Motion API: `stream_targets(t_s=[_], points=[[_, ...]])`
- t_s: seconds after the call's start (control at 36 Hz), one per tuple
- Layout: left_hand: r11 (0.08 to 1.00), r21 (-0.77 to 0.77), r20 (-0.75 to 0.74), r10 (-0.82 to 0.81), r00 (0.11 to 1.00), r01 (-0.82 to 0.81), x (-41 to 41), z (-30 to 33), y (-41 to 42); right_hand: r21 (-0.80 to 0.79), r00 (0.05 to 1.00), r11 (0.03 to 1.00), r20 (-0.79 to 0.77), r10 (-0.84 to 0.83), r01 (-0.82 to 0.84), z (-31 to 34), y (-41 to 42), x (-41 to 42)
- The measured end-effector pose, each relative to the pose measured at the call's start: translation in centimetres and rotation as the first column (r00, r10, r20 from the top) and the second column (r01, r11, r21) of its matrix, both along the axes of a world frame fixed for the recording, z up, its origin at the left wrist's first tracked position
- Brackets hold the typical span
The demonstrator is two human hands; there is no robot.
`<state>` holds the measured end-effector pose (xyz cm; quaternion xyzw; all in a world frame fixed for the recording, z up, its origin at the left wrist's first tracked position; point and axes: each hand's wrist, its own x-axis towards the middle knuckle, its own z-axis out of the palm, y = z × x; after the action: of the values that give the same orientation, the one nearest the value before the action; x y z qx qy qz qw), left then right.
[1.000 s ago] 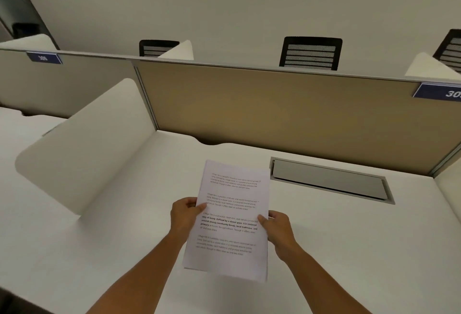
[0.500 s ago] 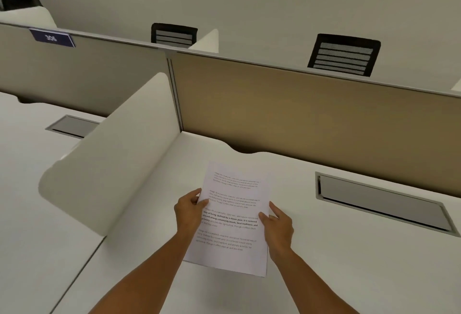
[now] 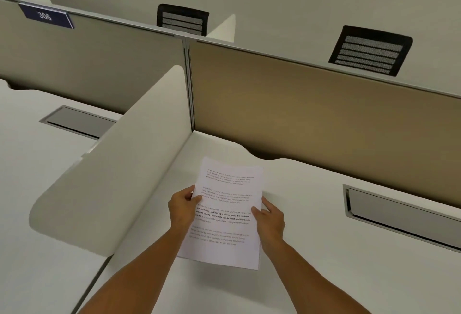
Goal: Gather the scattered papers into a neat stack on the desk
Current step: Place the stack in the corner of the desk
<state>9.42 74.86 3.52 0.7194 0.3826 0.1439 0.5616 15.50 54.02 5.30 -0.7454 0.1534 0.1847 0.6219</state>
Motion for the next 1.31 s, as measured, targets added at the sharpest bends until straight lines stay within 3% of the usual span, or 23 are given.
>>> stream_targets(t_s=[0.28, 0.67, 1.14, 1.31], points=[[0.999, 0.041, -0.064, 0.022, 0.998, -0.019, 4.3, -3.1, 5.3, -0.133, 0.996, 0.991, -0.087, -0.012, 0.000, -2.8, 5.0, 3.8], [0.993, 0.117, -0.158, -0.005, 0.987, 0.024, 11.2, -7.0, 11.1, -0.077, 0.980, 0.997, -0.197, -0.020, 0.005, -7.2, 10.6, 10.0], [0.982, 0.159, -0.287, -0.049, 0.957, 0.098, 14.5, -9.3, 14.7, -0.095, 0.978, 0.995, -0.208, -0.037, 0.017, -10.0, 13.3, 12.9], [0.936, 0.278, -0.404, -0.088, 0.911, 0.214, 14.8, -8.4, 14.6, -0.119, 0.979, 0.993, -0.205, -0.001, -0.024, -10.5, 13.0, 13.3]])
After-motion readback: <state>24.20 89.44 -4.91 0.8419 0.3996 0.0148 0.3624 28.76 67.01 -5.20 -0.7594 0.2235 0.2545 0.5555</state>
